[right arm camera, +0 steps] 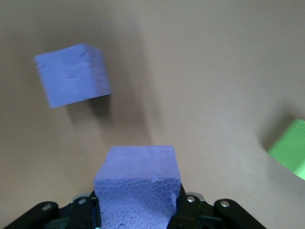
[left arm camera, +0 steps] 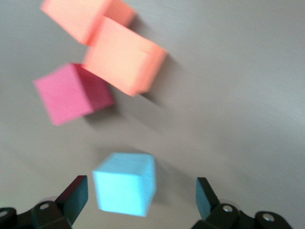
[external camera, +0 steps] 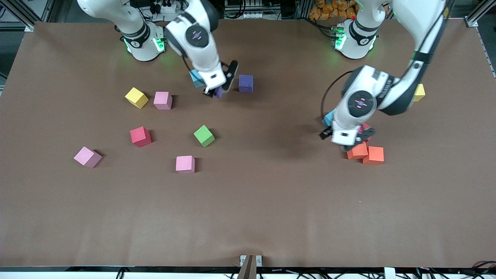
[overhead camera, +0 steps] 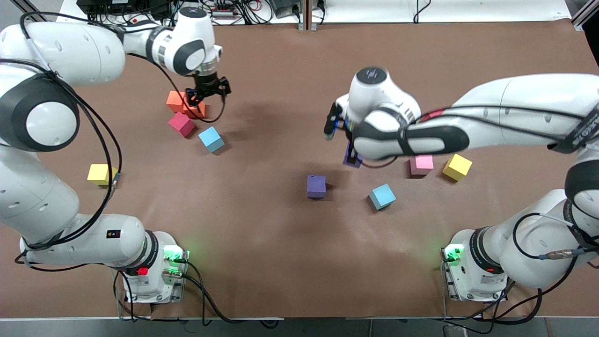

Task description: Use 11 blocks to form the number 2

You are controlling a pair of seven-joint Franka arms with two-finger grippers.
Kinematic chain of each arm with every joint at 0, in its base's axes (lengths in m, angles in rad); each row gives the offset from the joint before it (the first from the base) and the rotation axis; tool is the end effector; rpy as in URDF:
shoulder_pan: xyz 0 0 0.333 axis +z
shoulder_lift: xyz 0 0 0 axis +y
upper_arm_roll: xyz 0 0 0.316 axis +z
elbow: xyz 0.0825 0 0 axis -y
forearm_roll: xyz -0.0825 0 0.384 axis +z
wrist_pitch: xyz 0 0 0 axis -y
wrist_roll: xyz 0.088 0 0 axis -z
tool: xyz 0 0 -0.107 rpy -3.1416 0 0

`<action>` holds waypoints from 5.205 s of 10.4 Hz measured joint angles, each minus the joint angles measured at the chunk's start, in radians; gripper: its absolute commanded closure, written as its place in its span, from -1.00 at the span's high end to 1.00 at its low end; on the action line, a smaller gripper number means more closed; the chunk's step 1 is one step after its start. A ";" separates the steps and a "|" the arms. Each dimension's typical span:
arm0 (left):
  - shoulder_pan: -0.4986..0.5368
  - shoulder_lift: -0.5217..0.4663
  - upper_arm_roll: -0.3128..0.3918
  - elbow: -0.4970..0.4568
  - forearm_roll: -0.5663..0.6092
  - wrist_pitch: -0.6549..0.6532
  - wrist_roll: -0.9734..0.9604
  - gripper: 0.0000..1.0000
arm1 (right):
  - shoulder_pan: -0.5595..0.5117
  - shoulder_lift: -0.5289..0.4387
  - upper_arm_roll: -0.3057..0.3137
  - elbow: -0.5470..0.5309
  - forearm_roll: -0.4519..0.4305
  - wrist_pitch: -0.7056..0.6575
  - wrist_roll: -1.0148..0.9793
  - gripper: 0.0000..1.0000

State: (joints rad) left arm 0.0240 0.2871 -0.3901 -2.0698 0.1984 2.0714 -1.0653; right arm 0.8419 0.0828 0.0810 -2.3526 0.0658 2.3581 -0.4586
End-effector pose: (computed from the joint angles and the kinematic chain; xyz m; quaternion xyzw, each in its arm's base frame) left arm 0.5222 -0.1864 0.2831 -0.9498 -0.2841 0.0800 0.1035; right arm 0.3008 0.3992 0.2892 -0.7851 -0.6176 0.0434 0.0161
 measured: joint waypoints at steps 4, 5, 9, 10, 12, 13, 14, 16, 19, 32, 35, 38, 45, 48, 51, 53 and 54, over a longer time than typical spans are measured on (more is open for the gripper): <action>0.000 -0.093 0.025 -0.095 -0.004 0.058 0.019 1.00 | 0.177 0.010 -0.018 -0.074 -0.032 0.115 -0.001 -1.00; 0.000 -0.127 0.034 -0.160 -0.007 0.133 0.019 1.00 | 0.213 0.028 -0.035 -0.085 -0.032 0.165 -0.001 -1.00; -0.011 -0.166 0.040 -0.310 -0.055 0.259 0.019 1.00 | 0.381 0.153 -0.211 -0.093 -0.033 0.315 -0.003 -1.00; -0.018 -0.166 0.040 -0.329 -0.067 0.279 0.019 1.00 | 0.381 0.172 -0.214 -0.091 -0.033 0.326 -0.003 -1.00; -0.032 -0.164 0.040 -0.351 -0.070 0.317 0.019 1.00 | 0.382 0.177 -0.215 -0.088 -0.033 0.328 -0.002 -1.00; -0.034 -0.157 0.040 -0.363 -0.071 0.347 0.019 1.00 | 0.383 0.177 -0.216 -0.085 -0.033 0.329 -0.001 -1.00; -0.034 -0.147 0.040 -0.374 -0.071 0.374 0.019 1.00 | 0.383 0.178 -0.216 -0.079 -0.033 0.330 0.001 -1.00; -0.034 -0.130 0.041 -0.392 -0.071 0.414 0.019 1.00 | 0.385 0.180 -0.216 -0.066 -0.033 0.330 0.024 -1.00; -0.034 -0.113 0.042 -0.402 -0.071 0.434 0.019 1.00 | 0.389 0.191 -0.216 -0.057 -0.033 0.330 0.045 -1.00; -0.041 -0.034 0.042 -0.361 -0.070 0.456 0.235 -0.91 | 0.418 0.227 -0.221 -0.036 -0.034 0.357 0.069 1.00; -0.079 -0.033 0.036 -0.346 -0.097 0.429 0.204 -0.90 | 0.420 0.235 -0.221 -0.020 -0.034 0.362 0.074 1.00; -0.143 -0.034 -0.055 -0.340 -0.101 0.416 0.213 -0.92 | 0.420 0.176 -0.223 0.002 -0.034 0.251 0.074 1.00; -0.141 -0.033 -0.149 -0.282 -0.108 0.243 0.635 -0.93 | 0.304 -0.058 -0.342 0.028 -0.035 -0.059 0.077 1.00; -0.146 -0.038 -0.215 -0.259 -0.089 0.229 0.824 -0.96 | 0.202 -0.057 -0.459 0.119 -0.046 -0.101 0.078 1.00; -0.159 -0.036 -0.302 -0.259 0.164 0.228 0.874 -0.96 | 0.027 -0.033 -0.483 0.167 -0.047 -0.051 0.101 1.00; -0.218 -0.036 -0.338 -0.259 0.239 0.227 0.892 -0.96 | -0.053 0.003 -0.484 0.173 -0.001 0.029 0.194 1.00; -0.242 -0.036 -0.343 -0.259 0.245 0.237 0.926 -0.96 | -0.065 0.036 -0.484 0.179 0.055 0.075 0.239 1.00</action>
State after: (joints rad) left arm -0.2175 0.2509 -0.7328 -2.3288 0.4438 2.3085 -0.1390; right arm 0.7772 0.1192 -0.4031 -2.1737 0.1209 2.4333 -0.2195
